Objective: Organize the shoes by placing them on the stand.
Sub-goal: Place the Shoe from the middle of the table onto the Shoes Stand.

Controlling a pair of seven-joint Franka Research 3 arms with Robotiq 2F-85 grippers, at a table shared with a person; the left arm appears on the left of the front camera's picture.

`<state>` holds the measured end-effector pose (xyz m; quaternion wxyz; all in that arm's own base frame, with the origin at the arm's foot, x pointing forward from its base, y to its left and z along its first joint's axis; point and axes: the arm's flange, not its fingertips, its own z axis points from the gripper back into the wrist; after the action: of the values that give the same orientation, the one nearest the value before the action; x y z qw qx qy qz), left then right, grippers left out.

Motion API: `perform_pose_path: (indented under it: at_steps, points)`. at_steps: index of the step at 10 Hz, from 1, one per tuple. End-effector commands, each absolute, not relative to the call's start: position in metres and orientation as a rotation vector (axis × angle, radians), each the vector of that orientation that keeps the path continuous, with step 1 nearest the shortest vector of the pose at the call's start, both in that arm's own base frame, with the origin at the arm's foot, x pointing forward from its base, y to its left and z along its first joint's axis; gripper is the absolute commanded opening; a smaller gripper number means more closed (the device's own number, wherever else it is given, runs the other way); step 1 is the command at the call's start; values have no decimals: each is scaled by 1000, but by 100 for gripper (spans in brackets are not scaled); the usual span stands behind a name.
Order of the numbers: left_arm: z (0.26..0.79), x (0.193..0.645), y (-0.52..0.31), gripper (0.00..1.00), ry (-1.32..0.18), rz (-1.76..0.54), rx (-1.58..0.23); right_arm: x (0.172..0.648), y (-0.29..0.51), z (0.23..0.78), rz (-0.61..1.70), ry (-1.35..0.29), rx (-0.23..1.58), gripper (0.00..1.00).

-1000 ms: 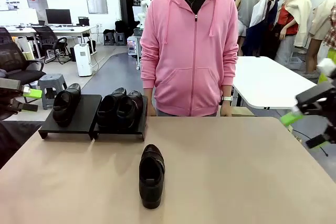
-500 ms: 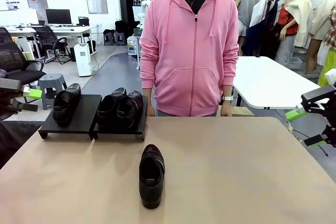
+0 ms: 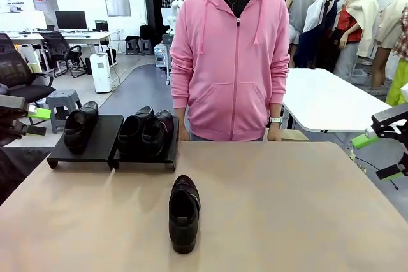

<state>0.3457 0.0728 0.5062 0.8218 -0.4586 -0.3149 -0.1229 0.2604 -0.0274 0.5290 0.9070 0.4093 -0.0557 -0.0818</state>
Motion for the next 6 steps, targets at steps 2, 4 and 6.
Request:
perform_pose_path:
  at_steps: [2,4,6]
  points:
    - [505,347,73,100,-698,-278,-992,262,-28,532,-151,-124,861,100]
    - [505,347,73,100,-698,-278,-992,262,-28,532,-151,-124,861,100]
    - [505,347,73,100,-698,-278,-992,262,-28,532,-151,-124,861,100]
